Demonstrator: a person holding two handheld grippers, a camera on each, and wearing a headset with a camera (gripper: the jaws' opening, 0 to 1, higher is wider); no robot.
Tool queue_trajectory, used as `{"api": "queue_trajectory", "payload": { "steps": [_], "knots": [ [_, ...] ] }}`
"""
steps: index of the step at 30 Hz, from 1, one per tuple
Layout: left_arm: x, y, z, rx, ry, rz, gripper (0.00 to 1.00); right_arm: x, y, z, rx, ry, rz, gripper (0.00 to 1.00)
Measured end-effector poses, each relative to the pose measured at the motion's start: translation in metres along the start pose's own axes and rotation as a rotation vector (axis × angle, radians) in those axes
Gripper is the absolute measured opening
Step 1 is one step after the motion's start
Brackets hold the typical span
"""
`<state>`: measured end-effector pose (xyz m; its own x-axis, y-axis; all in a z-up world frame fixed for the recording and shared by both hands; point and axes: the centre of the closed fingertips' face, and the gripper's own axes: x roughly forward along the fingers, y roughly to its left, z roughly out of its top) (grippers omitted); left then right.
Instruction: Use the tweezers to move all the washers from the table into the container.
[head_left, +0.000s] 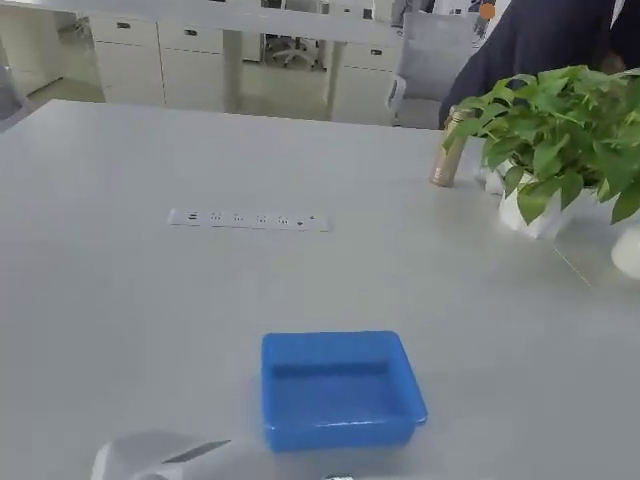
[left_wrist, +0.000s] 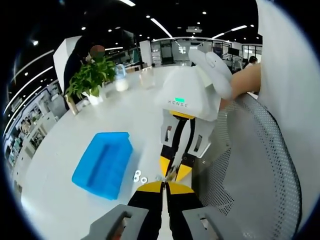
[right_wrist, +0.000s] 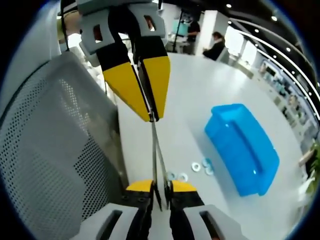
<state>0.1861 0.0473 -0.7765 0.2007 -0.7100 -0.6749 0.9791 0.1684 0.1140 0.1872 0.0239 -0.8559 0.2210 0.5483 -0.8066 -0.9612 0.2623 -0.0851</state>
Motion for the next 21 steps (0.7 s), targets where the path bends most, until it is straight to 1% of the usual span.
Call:
{"api": "queue_trajectory", "payload": {
  "steps": [1, 4, 7, 9, 10, 11, 13, 15, 21],
  "knots": [
    [-0.001, 0.001, 0.002, 0.002, -0.003, 0.0, 0.0, 0.0, 0.0, 0.002, 0.006, -0.009, 0.001, 0.08],
    [-0.005, 0.001, 0.008, 0.012, -0.013, -0.01, 0.0, -0.003, -0.003, 0.01, 0.05, -0.059, -0.007, 0.08],
    [-0.01, 0.003, 0.011, 0.038, -0.004, -0.019, 0.0, -0.006, -0.005, 0.015, 0.082, -0.09, -0.013, 0.08],
    [-0.012, 0.004, 0.012, 0.041, -0.003, -0.025, 0.0, -0.006, -0.007, 0.016, 0.102, -0.113, -0.016, 0.09],
    [-0.013, 0.002, 0.013, 0.015, -0.008, -0.05, 0.0, -0.007, -0.007, 0.017, 0.105, -0.117, -0.017, 0.09],
    [-0.014, 0.001, 0.013, 0.001, -0.004, -0.066, 0.0, -0.007, -0.007, 0.018, 0.108, -0.12, -0.018, 0.09],
    [-0.015, 0.003, 0.015, 0.022, -0.007, -0.057, 0.0, -0.006, -0.005, 0.021, 0.108, -0.132, -0.01, 0.08],
    [-0.016, 0.004, 0.016, 0.019, -0.004, -0.06, 0.0, -0.005, -0.005, 0.024, 0.106, -0.139, -0.011, 0.08],
    [-0.015, 0.005, 0.016, 0.041, 0.007, -0.056, 0.0, 0.0, -0.007, 0.031, 0.097, -0.147, -0.01, 0.08]
  ]
}}
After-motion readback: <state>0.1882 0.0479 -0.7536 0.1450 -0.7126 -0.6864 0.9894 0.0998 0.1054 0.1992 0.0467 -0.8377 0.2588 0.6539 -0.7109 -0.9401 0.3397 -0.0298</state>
